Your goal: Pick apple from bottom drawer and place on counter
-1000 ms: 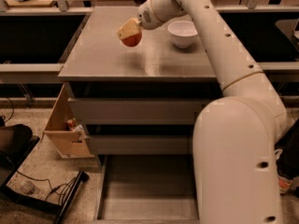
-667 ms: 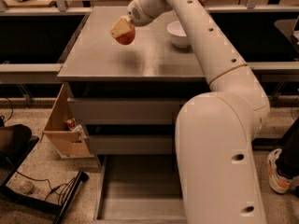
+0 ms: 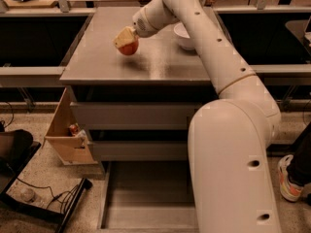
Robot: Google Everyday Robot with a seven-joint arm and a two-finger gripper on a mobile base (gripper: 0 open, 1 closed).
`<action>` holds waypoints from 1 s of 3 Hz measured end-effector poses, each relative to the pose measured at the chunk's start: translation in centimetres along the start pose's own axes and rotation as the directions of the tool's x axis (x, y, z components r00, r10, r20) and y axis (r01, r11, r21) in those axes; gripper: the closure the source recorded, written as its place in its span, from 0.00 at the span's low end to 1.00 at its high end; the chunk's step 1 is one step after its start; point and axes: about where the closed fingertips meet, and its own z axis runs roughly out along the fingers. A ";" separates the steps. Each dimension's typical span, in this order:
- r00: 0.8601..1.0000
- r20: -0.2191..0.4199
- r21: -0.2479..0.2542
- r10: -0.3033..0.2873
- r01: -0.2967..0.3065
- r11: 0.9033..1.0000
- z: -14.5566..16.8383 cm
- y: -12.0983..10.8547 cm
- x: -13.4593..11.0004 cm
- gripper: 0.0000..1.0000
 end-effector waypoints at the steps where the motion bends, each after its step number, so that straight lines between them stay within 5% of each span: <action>1: 1.000 0.003 -0.060 0.021 -0.021 0.998 2.7 1.2 1.8 1.00; 2: 1.000 0.000 -0.066 0.021 -0.021 0.998 2.8 1.5 1.7 0.82; 3: 1.000 0.000 -0.066 0.021 -0.021 0.998 2.8 1.5 1.7 0.51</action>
Offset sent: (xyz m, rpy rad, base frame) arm -0.0064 0.0137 -0.0240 0.0306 0.0351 0.0275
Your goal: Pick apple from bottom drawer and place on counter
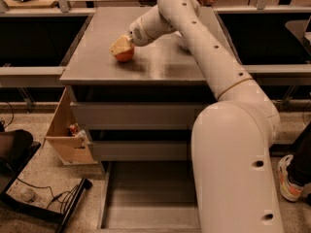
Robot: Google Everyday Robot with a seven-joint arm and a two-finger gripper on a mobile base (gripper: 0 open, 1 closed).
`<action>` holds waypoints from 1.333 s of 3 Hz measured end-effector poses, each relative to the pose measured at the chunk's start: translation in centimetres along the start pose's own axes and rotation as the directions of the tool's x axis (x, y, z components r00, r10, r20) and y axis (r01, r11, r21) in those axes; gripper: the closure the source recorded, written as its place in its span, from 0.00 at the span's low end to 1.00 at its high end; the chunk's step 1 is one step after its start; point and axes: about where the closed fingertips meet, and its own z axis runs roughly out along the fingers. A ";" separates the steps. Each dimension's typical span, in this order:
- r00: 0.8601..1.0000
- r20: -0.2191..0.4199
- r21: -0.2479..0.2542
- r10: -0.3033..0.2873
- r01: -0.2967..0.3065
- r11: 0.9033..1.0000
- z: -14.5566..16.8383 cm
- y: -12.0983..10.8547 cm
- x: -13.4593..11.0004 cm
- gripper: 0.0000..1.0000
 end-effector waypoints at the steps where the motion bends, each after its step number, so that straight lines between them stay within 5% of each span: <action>1: 1.000 0.000 0.000 0.000 0.000 1.000 0.0 0.0 0.0 0.28; 2: 1.000 0.000 0.000 0.000 0.000 1.000 0.0 0.0 0.0 0.05; 4: 1.000 0.000 -0.002 0.000 0.000 1.000 0.1 0.0 0.0 0.00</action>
Offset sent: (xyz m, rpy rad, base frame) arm 0.0000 0.0000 0.0000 0.0000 0.0000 0.0000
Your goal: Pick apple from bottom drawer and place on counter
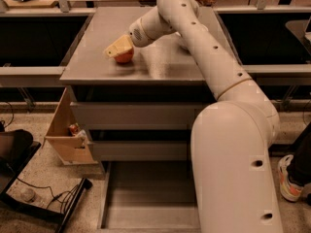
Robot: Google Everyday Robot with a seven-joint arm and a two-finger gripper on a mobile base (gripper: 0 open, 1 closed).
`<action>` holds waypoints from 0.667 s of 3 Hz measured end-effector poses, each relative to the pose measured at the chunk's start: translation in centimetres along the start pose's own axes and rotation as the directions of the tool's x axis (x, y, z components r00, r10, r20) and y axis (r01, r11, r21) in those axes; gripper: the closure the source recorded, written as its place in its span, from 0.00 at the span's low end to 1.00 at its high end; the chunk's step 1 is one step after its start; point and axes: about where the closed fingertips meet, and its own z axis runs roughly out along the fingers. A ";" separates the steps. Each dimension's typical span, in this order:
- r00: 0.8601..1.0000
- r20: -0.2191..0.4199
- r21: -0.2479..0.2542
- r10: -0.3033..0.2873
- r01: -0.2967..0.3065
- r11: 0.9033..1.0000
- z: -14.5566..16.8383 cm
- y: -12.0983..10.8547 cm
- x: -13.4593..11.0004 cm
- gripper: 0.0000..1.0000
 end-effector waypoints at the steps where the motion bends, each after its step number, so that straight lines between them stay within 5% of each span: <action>1: 0.999 0.000 -0.015 -0.049 0.049 0.999 -3.3 0.8 -0.3 0.00; 2: 0.994 -0.078 0.101 -0.076 0.084 0.991 -9.8 0.7 0.3 0.00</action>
Offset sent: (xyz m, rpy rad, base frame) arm -0.0987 -0.1459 0.1112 -0.4153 -0.1328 -0.1188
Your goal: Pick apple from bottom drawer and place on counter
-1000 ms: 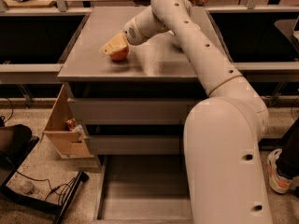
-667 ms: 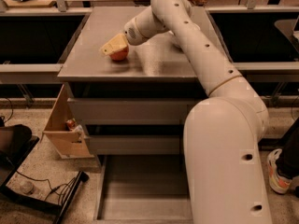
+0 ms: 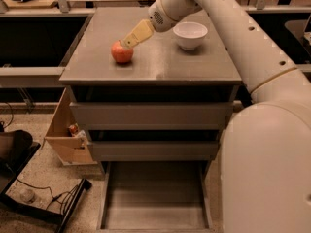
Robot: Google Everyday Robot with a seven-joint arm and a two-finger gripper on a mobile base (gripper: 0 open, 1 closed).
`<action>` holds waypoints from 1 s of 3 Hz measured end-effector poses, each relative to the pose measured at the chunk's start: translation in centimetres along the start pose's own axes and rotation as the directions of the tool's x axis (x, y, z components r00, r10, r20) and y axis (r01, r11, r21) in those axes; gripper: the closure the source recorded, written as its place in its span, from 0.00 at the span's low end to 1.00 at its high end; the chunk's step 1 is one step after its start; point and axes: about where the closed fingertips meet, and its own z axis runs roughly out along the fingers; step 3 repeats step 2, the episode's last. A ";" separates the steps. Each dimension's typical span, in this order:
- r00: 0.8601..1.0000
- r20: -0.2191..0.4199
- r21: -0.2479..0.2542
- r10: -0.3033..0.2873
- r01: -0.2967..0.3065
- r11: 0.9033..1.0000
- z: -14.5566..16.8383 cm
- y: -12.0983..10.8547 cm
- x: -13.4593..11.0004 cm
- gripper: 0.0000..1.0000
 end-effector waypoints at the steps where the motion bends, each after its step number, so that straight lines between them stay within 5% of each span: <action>1: 0.991 -0.135 0.099 0.004 0.009 0.995 -11.0 0.7 3.8 0.00; 2: 0.980 -0.199 0.091 0.021 -0.003 0.996 -17.6 1.5 6.8 0.00; 3: 0.980 -0.199 0.091 0.021 -0.003 0.996 -17.6 1.5 6.8 0.00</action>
Offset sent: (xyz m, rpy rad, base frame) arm -0.1550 -0.2183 0.1090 -0.2632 0.1228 -0.0705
